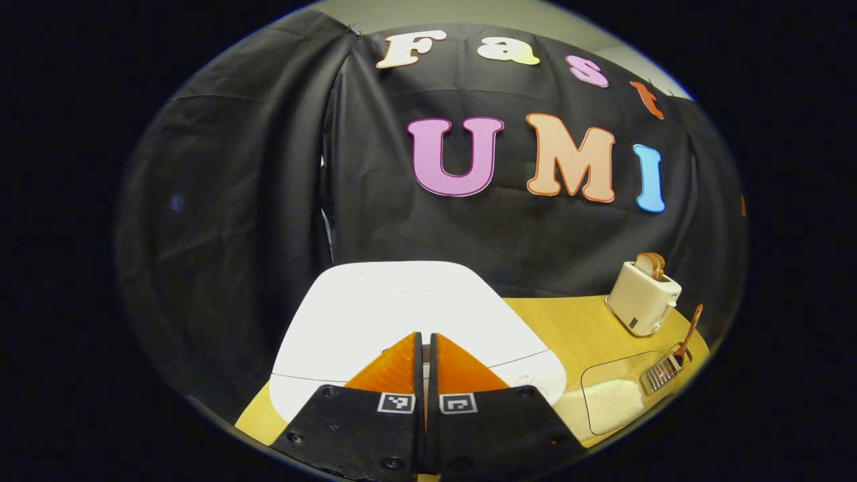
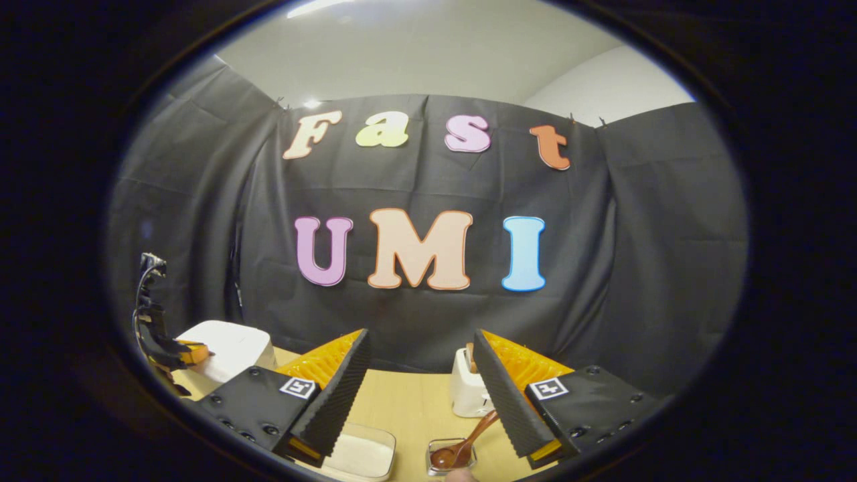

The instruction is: Close the left gripper, press the button to open the rice cooker; take a wooden spoon from the chopstick holder with the right hand, scoop a spoonful of rice and pour it into the rice cooker, then put the wooden spoon back into the chopstick holder.

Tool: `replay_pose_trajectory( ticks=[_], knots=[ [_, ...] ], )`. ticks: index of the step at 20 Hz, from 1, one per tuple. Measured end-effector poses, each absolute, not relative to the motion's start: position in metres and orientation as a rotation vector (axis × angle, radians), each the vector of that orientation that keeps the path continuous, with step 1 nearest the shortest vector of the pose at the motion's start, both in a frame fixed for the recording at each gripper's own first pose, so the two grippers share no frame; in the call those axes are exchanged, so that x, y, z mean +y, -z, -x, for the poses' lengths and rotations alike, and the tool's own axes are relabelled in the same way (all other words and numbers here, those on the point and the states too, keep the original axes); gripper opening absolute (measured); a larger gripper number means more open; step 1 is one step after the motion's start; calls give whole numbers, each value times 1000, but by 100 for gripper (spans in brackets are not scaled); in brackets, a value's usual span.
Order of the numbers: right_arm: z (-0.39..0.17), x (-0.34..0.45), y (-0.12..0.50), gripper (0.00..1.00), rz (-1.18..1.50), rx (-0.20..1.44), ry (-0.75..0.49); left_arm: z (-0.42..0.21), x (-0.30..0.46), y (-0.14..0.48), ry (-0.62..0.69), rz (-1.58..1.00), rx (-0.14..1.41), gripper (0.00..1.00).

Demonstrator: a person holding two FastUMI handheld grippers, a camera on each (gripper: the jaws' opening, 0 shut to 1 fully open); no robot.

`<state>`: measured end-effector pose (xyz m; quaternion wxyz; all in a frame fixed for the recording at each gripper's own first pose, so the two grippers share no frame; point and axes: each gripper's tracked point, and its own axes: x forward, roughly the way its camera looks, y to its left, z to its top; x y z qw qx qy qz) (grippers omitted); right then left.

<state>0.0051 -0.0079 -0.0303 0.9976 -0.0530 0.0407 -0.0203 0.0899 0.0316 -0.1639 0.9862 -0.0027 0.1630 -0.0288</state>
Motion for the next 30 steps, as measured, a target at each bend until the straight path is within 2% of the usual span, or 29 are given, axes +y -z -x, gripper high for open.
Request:
replay_pose_trajectory(
  ticks=[4,10,21,22,25,27,29,30],
  knots=[
    [-4,-3,27,94,97,70,23,-88,31,163,53,-20,334,0],
    [4,-3,19,100,119,53,11,-92,32,151,63,-48,329,0],
    [13,-27,14,95,87,46,26,-89,30,93,63,-49,225,1],
    [13,-29,15,94,84,47,27,-88,24,89,83,-53,220,7],
    [12,-36,20,94,65,60,31,-86,18,86,92,-83,220,60],
    [10,-41,23,94,51,69,34,-81,19,89,83,-68,240,77],
    [6,-48,28,94,42,79,42,-79,23,82,69,-67,214,85],
    [4,-52,32,94,38,86,46,-78,24,77,66,-72,197,86]
  ],
)
